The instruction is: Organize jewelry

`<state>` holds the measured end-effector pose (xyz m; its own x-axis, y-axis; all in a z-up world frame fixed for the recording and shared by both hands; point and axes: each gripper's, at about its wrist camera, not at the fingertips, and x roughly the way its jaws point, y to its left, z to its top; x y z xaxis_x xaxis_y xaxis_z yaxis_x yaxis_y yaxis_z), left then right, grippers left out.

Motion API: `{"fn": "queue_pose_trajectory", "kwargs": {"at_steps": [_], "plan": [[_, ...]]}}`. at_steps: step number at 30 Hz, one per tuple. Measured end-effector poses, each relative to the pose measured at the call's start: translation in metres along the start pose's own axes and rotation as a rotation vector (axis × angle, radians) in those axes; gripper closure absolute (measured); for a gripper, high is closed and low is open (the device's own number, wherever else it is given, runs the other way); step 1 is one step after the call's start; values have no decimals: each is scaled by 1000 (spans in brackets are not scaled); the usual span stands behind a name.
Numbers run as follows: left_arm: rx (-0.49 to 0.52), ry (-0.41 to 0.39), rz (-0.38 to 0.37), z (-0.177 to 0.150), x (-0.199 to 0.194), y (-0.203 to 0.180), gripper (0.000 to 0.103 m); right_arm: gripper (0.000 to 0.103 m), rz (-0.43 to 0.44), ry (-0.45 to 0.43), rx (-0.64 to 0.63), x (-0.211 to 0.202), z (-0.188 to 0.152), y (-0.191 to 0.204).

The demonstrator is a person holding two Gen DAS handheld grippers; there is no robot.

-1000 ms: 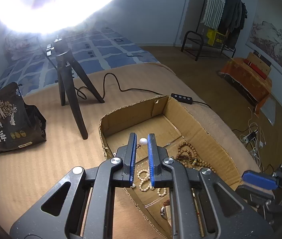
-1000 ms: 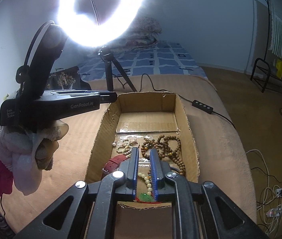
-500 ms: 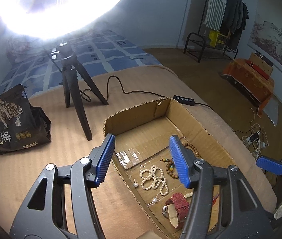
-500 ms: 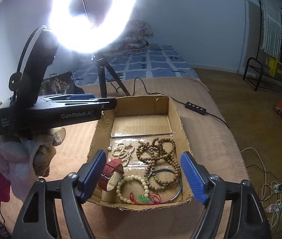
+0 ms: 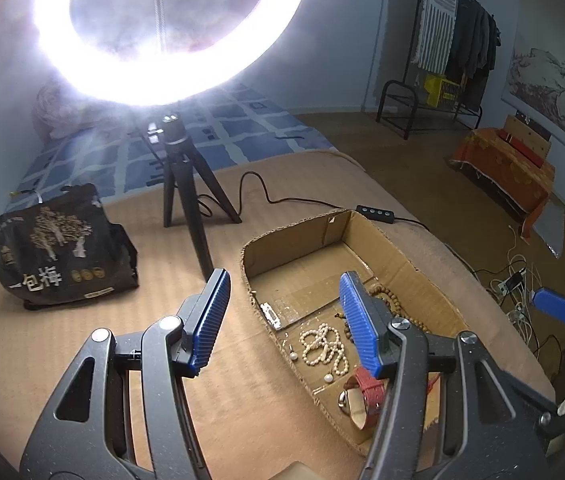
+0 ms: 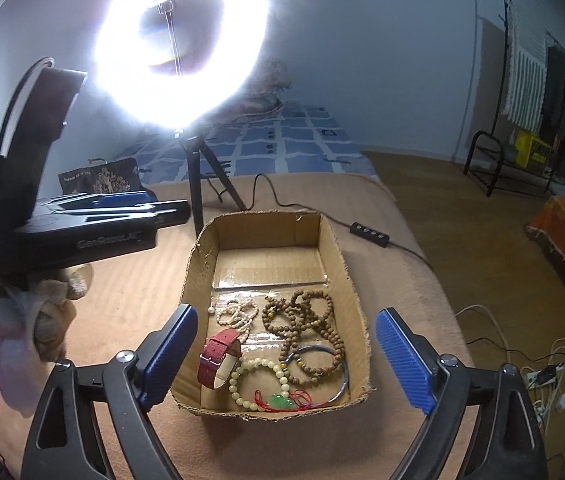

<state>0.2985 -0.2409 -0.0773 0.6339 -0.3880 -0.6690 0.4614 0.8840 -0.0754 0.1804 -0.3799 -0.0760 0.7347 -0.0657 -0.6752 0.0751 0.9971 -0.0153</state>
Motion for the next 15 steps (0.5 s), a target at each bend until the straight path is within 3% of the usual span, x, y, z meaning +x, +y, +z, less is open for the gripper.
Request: {"fn": "queue_pose_trajectory", "kwargs": {"at_steps": [11, 15], "plan": [[-7, -61, 25, -8, -65, 7, 44, 9, -61, -60, -20, -40, 4, 15], [-9, -89, 28, -16, -97, 10, 32, 3, -82, -87, -8, -58, 4, 19]]}}
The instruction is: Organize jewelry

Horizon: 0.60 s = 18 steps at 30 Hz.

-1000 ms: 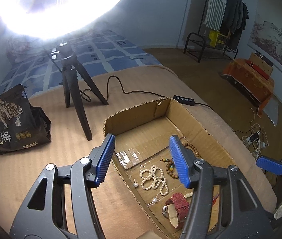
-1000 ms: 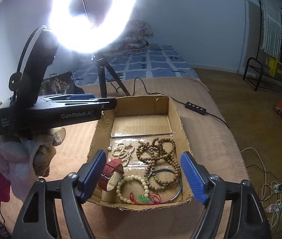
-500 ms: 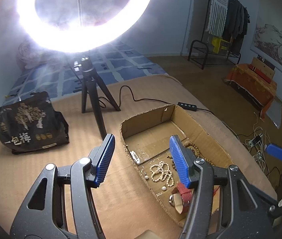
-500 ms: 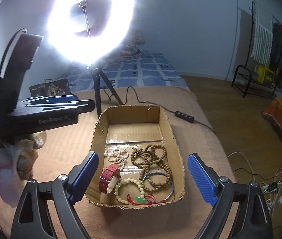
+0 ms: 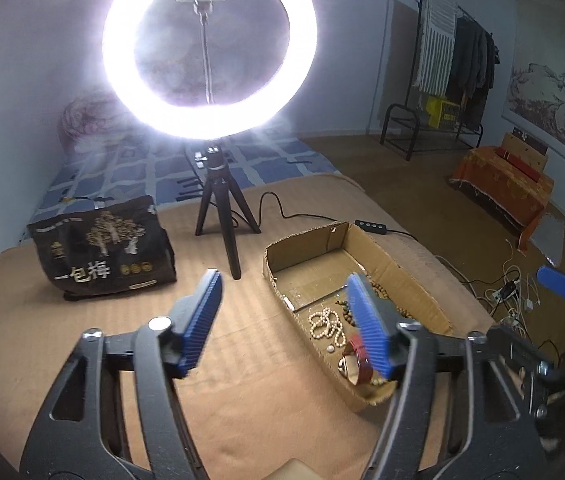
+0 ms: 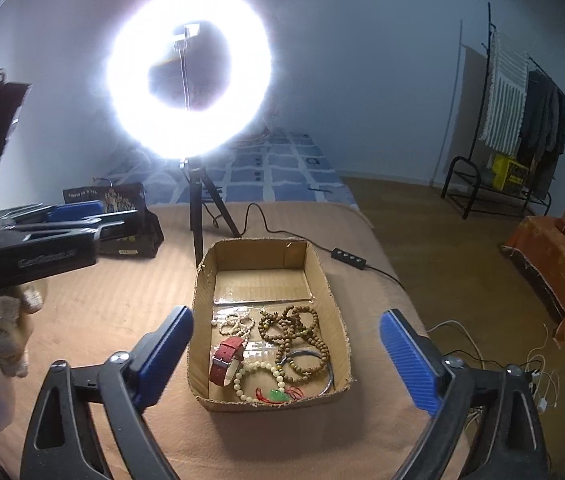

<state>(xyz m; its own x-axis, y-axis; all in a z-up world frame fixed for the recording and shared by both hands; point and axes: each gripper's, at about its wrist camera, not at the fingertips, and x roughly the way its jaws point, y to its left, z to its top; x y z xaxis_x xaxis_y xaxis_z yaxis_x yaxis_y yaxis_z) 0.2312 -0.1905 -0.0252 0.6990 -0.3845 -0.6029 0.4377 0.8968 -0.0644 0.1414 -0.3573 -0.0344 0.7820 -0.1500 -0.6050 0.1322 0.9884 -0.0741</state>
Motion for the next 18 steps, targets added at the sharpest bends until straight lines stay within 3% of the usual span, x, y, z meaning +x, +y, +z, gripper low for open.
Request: {"fn": "queue_pose_trajectory", "kwargs": {"at_steps": [13, 18], "plan": [[8, -58, 49, -30, -93, 2, 28, 0, -50, -87, 7, -63, -11, 12], [23, -124, 60, -43, -127, -6, 15, 0, -41, -103, 41, -79, -15, 14]]}}
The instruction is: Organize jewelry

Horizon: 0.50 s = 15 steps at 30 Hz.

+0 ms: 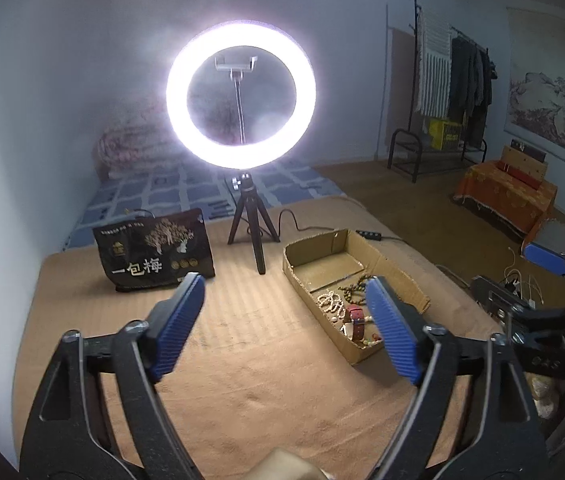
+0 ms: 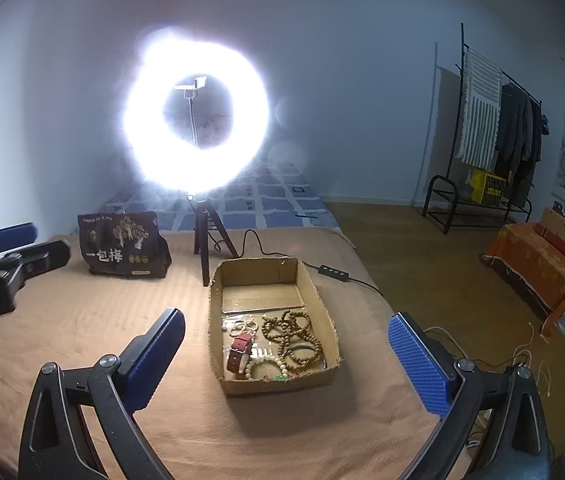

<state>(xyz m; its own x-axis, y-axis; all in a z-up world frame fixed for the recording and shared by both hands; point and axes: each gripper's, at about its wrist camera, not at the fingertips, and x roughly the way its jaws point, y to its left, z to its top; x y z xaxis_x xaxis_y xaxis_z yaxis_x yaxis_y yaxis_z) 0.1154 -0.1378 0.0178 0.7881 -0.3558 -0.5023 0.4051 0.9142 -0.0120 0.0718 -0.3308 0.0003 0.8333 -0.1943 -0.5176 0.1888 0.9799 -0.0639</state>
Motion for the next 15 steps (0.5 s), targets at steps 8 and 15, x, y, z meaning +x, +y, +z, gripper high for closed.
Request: {"fn": "queue_pose_trajectory", "kwargs": {"at_steps": [8, 15], "plan": [[16, 13, 4, -23, -18, -9, 8, 0, -3, -26, 15, -13, -7, 2], [34, 4, 4, -28, -28, -14, 1, 0, -4, -32, -25, -15, -12, 4]]}}
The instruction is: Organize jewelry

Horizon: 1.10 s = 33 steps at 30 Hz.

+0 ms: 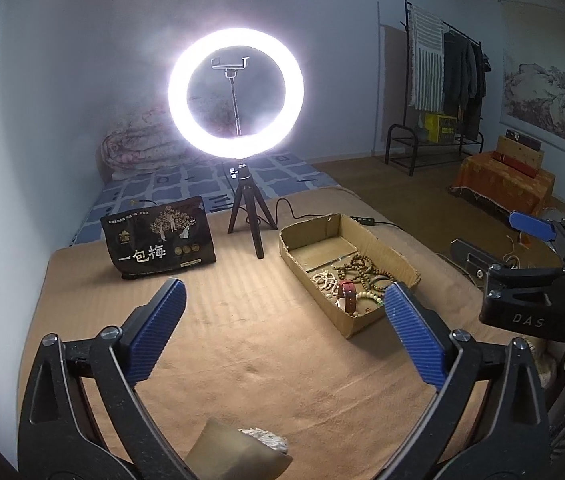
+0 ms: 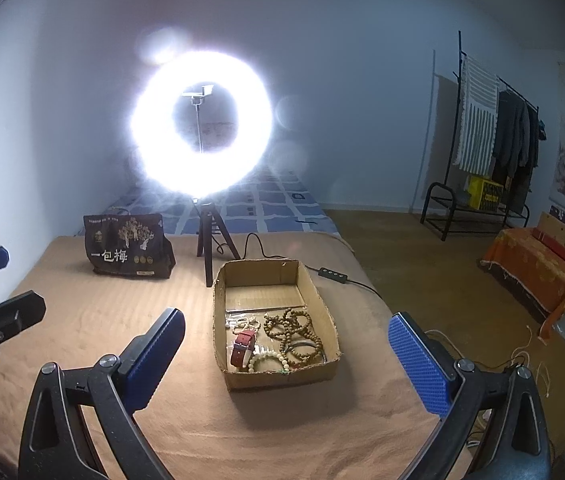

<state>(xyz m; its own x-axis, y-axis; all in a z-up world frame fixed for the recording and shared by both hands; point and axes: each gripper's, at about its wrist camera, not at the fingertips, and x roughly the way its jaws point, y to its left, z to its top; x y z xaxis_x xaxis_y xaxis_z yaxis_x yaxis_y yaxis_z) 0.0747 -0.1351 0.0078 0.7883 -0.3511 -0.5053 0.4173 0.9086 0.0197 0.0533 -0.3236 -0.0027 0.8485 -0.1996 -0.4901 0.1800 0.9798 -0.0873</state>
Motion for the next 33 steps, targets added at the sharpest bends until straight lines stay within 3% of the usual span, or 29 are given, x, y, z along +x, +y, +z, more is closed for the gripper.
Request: {"fn": "queue_pose_trajectory", "kwargs": {"at_steps": [33], "plan": [[2, -11, 16, -4, -7, 4, 0, 0, -5, -9, 4, -1, -1, 5]]}}
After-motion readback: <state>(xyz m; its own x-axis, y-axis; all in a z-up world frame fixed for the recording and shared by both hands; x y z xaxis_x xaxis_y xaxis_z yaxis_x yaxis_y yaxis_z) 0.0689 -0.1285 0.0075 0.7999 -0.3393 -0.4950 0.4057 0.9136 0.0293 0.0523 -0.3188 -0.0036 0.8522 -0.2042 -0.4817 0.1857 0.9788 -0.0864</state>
